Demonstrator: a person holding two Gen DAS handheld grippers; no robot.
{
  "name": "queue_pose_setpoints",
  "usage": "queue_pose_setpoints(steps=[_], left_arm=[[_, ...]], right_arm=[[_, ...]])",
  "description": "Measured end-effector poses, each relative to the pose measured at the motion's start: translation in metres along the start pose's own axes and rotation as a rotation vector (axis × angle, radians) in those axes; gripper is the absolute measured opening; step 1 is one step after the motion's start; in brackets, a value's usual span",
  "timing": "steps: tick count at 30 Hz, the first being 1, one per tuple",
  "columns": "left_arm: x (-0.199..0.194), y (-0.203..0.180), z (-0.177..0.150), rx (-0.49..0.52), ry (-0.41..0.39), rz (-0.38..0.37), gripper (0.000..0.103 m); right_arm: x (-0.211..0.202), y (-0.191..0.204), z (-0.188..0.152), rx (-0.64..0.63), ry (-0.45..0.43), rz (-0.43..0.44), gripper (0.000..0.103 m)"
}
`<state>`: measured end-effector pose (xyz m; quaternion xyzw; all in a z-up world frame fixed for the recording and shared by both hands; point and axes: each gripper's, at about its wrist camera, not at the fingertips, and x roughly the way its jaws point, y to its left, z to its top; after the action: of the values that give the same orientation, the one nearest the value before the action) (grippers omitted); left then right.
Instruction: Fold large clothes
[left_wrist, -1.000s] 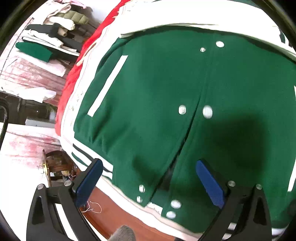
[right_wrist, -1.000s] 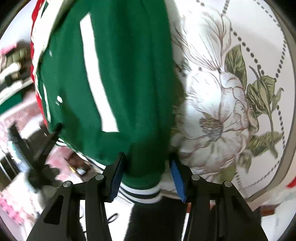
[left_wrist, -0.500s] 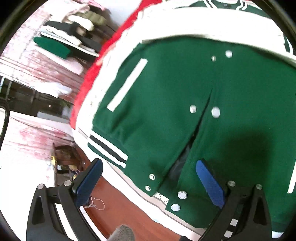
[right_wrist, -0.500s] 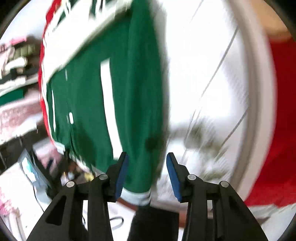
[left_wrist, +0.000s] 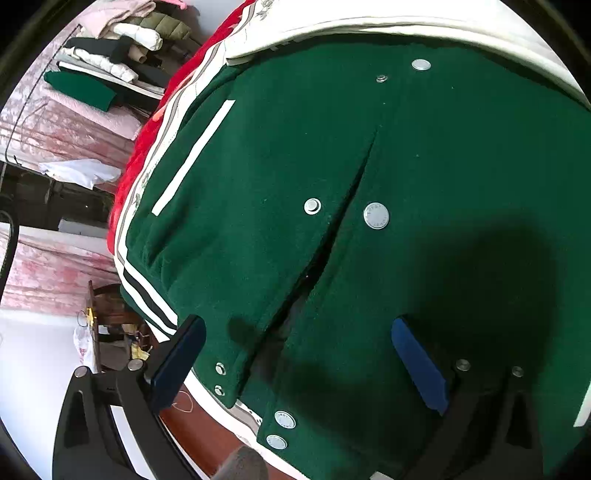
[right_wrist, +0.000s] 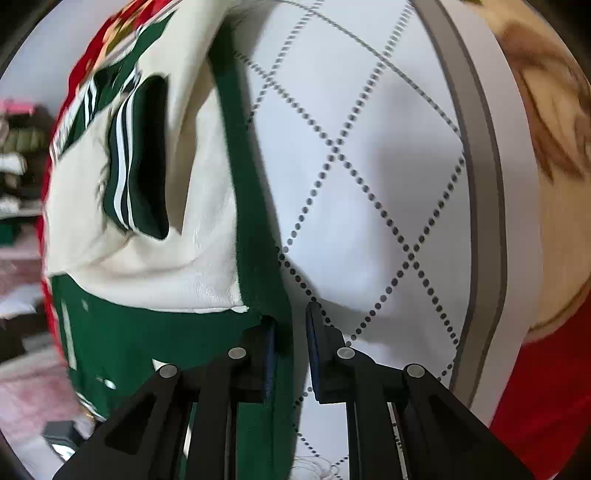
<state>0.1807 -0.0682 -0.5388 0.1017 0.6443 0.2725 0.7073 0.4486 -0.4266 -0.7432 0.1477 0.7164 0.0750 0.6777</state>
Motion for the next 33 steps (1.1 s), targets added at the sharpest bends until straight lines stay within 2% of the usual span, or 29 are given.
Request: queue_pose_setpoints(steps=[2, 5, 9, 10, 11, 13, 17, 20, 23, 25, 29, 33], left_arm=[[-0.006, 0.007, 0.000, -0.007, -0.003, 0.018, 0.103], [-0.026, 0.018, -0.007, -0.034, -0.030, 0.027, 0.103], [-0.058, 0.016, -0.020, -0.012, -0.068, 0.029, 0.103], [-0.066, 0.014, -0.024, 0.000, -0.076, 0.023, 0.103], [-0.075, 0.010, -0.028, 0.019, -0.087, 0.021, 0.103], [-0.089, -0.001, -0.036, 0.060, -0.099, -0.001, 0.103], [-0.122, -0.044, -0.056, 0.198, -0.143, -0.042, 0.103], [-0.146, -0.086, -0.077, 0.317, -0.176, -0.054, 0.103], [-0.164, -0.123, -0.097, 0.408, -0.219, 0.009, 0.103], [-0.169, -0.145, -0.109, 0.450, -0.246, 0.054, 0.103], [-0.159, -0.185, -0.130, 0.536, -0.270, 0.134, 0.103], [-0.132, -0.205, -0.137, 0.597, -0.267, 0.230, 0.103]], right_arm=[[-0.006, 0.004, 0.002, -0.041, 0.008, -0.025, 0.015], [-0.023, -0.007, 0.002, -0.056, -0.006, 0.057, 0.024], [-0.046, -0.025, -0.012, -0.059, -0.076, 0.272, 0.025], [-0.052, -0.037, -0.017, -0.040, -0.056, 0.391, 0.026], [-0.048, -0.037, -0.019, -0.018, -0.019, 0.473, 0.026], [-0.046, -0.047, -0.032, 0.023, 0.070, 0.584, 0.026], [-0.046, -0.075, -0.055, 0.106, 0.167, 0.663, 0.026], [-0.054, -0.104, -0.073, 0.162, 0.186, 0.647, 0.026], [-0.059, -0.113, -0.087, 0.187, 0.165, 0.570, 0.026], [-0.067, -0.124, -0.093, 0.203, 0.153, 0.536, 0.037], [-0.085, -0.158, -0.092, 0.214, 0.134, 0.483, 0.040], [-0.089, -0.161, -0.085, 0.192, 0.125, 0.455, 0.040]])
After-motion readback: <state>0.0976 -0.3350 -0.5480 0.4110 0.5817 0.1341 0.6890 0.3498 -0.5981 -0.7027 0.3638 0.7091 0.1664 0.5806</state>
